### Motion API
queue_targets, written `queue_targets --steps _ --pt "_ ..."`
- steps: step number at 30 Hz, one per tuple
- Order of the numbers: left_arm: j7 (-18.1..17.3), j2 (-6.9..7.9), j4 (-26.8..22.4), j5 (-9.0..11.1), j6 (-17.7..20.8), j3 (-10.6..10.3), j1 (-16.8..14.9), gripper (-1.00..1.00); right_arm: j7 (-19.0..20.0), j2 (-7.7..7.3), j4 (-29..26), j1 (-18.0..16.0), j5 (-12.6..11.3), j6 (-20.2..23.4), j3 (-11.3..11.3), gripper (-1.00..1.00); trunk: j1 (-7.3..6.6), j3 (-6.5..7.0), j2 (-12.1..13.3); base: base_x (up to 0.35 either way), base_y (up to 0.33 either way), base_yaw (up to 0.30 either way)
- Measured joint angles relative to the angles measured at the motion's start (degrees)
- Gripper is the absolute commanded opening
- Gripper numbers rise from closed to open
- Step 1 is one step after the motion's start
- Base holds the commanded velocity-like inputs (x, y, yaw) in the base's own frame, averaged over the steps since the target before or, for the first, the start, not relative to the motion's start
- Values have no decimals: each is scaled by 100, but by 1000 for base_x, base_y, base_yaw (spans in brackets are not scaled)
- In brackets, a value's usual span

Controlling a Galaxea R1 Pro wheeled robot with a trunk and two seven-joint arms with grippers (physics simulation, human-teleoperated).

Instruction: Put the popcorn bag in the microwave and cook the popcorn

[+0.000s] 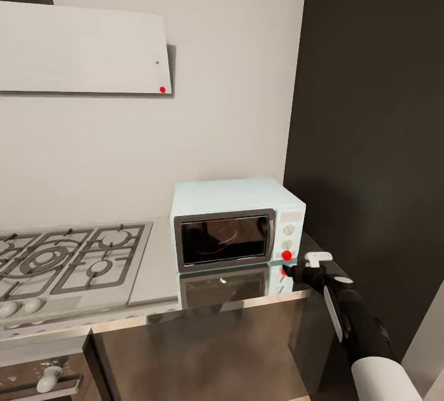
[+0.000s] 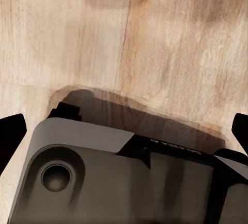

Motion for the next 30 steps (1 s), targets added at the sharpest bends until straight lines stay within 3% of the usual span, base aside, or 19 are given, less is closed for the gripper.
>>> queue_targets --steps 4,5,14,18,30 --pt "0 2 2 0 0 3 0 100 5 0 5 0 -15 -73 -25 100 0 0 0 0 0 0" --pt "0 1 3 0 0 2 0 100 6 0 7 0 -25 -102 -28 -100 0 0 0 0 0 0" --pt "0 -2 -1 -16 0 -4 0 100 3 11 3 0 -22 -133 -33 -100 0 0 0 0 0 0" --pt "0 -10 -3 -34 0 -5 0 100 0 15 7 0 -24 -367 -32 -100 0 0 0 9 0 0" --pt "0 -9 -3 -27 0 4 0 100 -1 10 7 0 -25 -453 -32 -100 0 0 0 135 0 0"
